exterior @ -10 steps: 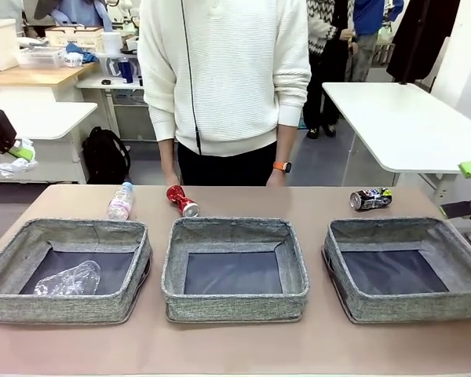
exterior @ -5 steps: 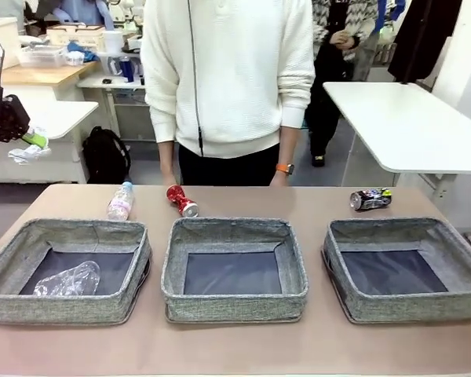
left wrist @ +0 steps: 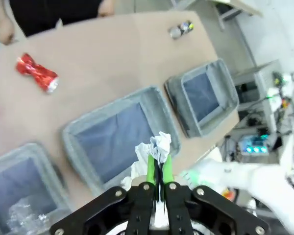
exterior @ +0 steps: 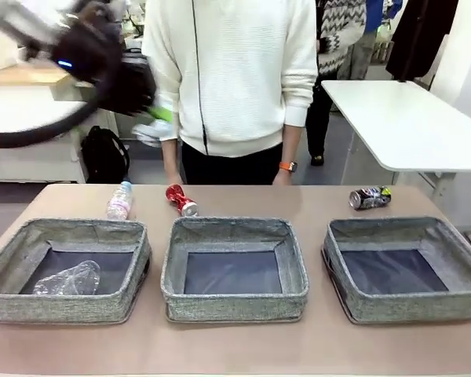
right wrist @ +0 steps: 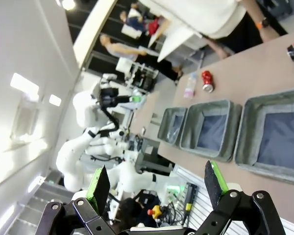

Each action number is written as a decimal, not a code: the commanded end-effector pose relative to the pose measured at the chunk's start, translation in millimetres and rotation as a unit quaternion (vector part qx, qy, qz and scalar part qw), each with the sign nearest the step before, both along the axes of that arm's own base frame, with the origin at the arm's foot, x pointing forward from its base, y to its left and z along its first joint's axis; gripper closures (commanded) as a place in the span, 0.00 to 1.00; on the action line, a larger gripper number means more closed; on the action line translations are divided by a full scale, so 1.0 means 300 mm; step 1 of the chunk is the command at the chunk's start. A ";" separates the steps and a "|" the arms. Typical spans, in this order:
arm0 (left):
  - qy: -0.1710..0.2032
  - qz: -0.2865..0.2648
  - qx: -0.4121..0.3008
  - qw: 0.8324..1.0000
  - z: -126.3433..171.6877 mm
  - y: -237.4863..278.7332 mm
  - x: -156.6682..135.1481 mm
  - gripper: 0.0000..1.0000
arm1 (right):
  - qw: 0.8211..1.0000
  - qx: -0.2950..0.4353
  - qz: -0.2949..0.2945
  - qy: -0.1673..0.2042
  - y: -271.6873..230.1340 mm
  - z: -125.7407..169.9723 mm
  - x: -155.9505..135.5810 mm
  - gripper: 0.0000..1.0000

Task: Sort the waste into the appropriate baskets.
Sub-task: Pick up the waste item pointed out by the person, then place the picked waste into the Fabric basket indicated by the person.

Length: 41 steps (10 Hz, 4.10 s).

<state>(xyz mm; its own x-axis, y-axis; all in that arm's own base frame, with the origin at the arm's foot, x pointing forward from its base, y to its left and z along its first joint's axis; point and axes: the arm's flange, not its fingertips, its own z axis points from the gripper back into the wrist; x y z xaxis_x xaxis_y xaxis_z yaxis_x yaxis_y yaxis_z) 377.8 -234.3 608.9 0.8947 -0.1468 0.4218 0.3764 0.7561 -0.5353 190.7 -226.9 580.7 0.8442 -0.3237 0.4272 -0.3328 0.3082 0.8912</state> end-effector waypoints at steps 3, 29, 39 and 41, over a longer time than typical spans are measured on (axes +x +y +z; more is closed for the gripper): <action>0.048 0.014 0.123 0.991 0.027 -0.335 0.113 0.96 | 1.000 -0.009 0.026 -0.007 0.071 0.014 -0.006 0.00; 0.145 0.075 0.178 0.970 0.338 -0.536 0.280 0.96 | 1.000 -0.009 0.026 -0.007 0.071 0.014 -0.006 0.00; 0.145 0.075 0.178 0.970 0.338 -0.536 0.280 0.96 | 1.000 -0.009 0.026 -0.007 0.071 0.014 -0.006 0.00; 0.145 0.075 0.178 0.970 0.338 -0.536 0.280 0.96 | 1.000 -0.009 0.026 -0.007 0.071 0.014 -0.006 0.00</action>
<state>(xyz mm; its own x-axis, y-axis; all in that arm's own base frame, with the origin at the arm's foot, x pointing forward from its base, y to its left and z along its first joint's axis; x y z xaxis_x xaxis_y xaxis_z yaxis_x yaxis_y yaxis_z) 461.0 -395.0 709.8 0.9911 -0.1009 0.0867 0.1220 0.9491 -0.2904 192.2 -206.8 587.1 0.8551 -0.2720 0.4414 -0.3553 0.3127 0.8809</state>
